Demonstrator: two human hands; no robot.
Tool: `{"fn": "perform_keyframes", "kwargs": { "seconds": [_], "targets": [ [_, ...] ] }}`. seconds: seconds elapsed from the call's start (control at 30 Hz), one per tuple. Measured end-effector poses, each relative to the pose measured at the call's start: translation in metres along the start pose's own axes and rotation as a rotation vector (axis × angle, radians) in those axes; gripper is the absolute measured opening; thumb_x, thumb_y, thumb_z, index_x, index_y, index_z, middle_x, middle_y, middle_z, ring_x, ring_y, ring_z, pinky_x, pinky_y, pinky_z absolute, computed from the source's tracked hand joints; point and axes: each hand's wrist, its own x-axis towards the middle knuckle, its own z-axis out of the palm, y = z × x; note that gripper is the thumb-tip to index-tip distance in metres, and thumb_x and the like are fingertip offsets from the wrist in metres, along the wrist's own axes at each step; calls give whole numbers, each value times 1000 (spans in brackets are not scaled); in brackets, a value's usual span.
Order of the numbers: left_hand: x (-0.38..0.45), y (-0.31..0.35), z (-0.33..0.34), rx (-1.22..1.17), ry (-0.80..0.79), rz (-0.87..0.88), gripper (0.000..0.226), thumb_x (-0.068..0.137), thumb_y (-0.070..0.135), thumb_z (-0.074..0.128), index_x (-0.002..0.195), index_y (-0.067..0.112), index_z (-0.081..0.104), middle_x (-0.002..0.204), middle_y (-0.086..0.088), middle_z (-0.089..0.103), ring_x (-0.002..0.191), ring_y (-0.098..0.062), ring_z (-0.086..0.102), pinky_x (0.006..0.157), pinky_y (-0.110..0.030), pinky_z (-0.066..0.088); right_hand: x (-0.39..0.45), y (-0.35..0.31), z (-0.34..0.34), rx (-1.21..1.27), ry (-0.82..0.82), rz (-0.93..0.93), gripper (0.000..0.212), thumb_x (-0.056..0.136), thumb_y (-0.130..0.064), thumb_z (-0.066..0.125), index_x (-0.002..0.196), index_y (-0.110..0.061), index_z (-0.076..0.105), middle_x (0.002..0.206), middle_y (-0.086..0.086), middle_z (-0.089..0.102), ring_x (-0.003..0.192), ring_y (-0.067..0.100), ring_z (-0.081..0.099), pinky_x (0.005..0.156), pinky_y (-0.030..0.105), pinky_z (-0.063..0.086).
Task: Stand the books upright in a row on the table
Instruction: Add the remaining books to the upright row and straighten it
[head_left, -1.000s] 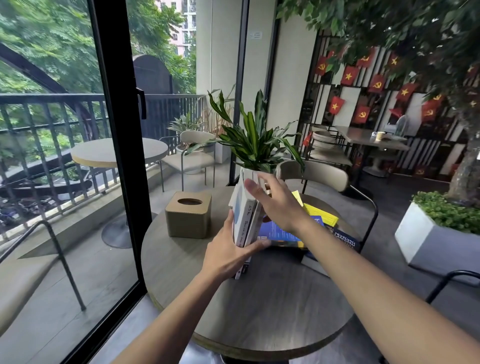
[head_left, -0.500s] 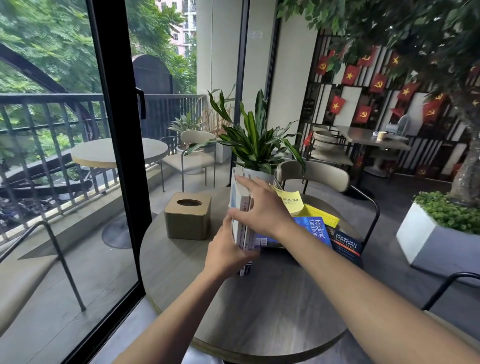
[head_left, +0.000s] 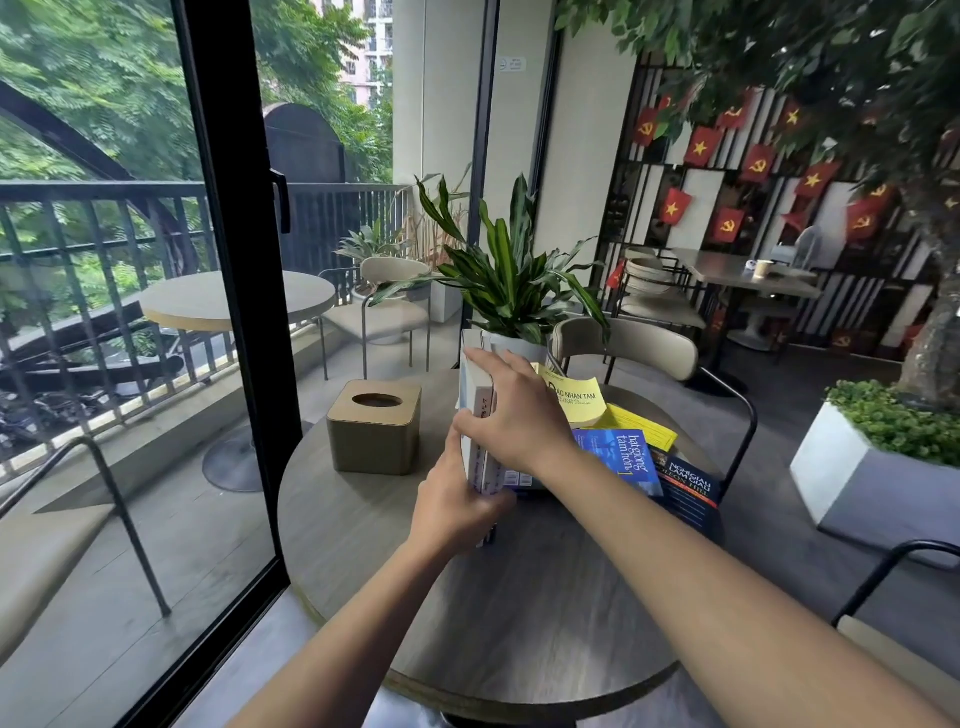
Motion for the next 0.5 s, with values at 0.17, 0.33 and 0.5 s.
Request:
{"fn": "perform_keyframes", "kwargs": {
  "seconds": [0.17, 0.33, 0.5],
  "targets": [
    [0, -3, -1, -34, 29, 24, 90, 57, 37, 65, 140, 45, 31, 93, 17, 66, 84, -13, 63, 72, -35, 53, -10, 19, -11, 406, -112, 104, 85, 76, -81, 41, 148, -37, 30, 150, -6, 41, 134, 14, 40, 105, 30, 34],
    [-2, -5, 3, -32, 60, 50, 76, 60, 36, 66, 131, 46, 39, 90, 40, 58, 78, 6, 58, 52, -12, 40, -25, 63, -8, 447, 55, 240, 72, 91, -66, 29, 149, -24, 33, 153, -4, 36, 140, 15, 35, 115, 32, 25],
    [-2, -6, 3, -26, 82, 61, 69, 60, 36, 65, 124, 44, 41, 90, 48, 52, 79, 17, 53, 50, -4, 39, -35, 113, -7, -58, 117, 434, 63, 93, -52, 48, 144, -17, 38, 140, 12, 48, 130, 32, 37, 101, 39, 34]
  ]
}}
